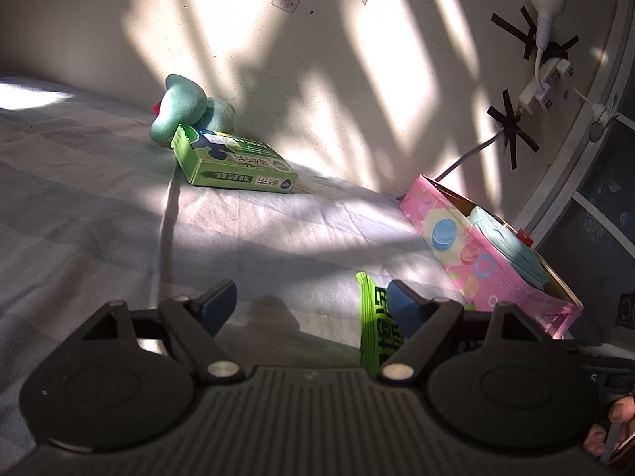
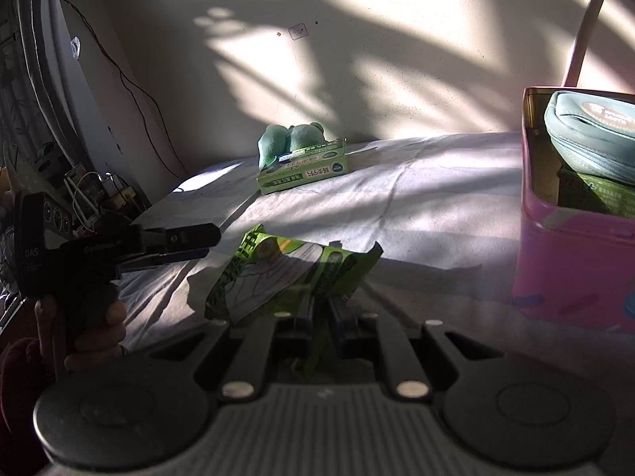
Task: Organize objects
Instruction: 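Lift the green wipes packet and carry it toward the tin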
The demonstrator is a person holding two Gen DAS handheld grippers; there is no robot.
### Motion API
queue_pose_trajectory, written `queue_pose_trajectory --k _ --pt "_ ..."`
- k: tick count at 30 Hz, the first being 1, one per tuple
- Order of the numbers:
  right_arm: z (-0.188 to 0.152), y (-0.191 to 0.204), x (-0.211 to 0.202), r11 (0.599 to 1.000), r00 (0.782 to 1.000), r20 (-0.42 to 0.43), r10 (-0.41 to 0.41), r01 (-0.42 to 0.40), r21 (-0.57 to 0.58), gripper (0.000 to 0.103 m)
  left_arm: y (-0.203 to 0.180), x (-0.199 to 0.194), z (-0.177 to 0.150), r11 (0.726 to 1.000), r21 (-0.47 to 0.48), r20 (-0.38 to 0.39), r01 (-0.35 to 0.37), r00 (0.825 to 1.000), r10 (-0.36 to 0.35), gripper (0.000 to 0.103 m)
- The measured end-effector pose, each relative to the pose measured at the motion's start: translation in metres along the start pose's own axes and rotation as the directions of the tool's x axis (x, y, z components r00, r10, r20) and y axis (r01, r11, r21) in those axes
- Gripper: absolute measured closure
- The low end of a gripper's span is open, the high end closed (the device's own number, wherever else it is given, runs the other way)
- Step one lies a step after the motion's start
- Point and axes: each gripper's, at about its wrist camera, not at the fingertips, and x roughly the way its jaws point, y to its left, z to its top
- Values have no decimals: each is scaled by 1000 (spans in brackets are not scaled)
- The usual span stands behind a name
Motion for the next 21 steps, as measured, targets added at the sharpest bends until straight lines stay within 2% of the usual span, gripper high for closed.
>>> queue_pose_trajectory --k 4,6,9,13,15,16,17,19,21 --pt "-13 -11 -16 999 999 29 -35 34 38 90 -2 3 0 998 -56 -59 27 998 -30 20" --pt "-15 -16 -19 997 998 35 -44 42 70 77 -9 2 -2 995 -81 -82 59 994 -66 20" --pt "-16 -21 -17 995 998 44 -46 42 91 72 -31 -4 -6 989 -66 -84 129 987 -134 20" --pt "-18 -20 -10 995 999 36 -7 4 101 67 -53 5 -11 995 -4 -130 101 986 -101 21" --pt "-22 -18 -7 994 999 27 29 -31 101 69 -59 16 -17 994 -8 -195 109 975 -109 34" --pt "-23 -17 -6 994 999 26 37 -40 100 70 -63 26 -22 995 -4 -252 104 962 -101 49" --pt "-25 -14 -7 995 998 30 48 -50 89 75 -71 23 -27 996 43 -223 81 972 -69 52" --pt "-24 -9 -12 998 999 46 22 -25 52 79 -80 20 -28 994 66 -227 83 972 -66 54" --pt "-23 -7 -24 1000 995 96 -19 18 17 80 -90 13 -18 991 69 -219 117 971 -99 57"
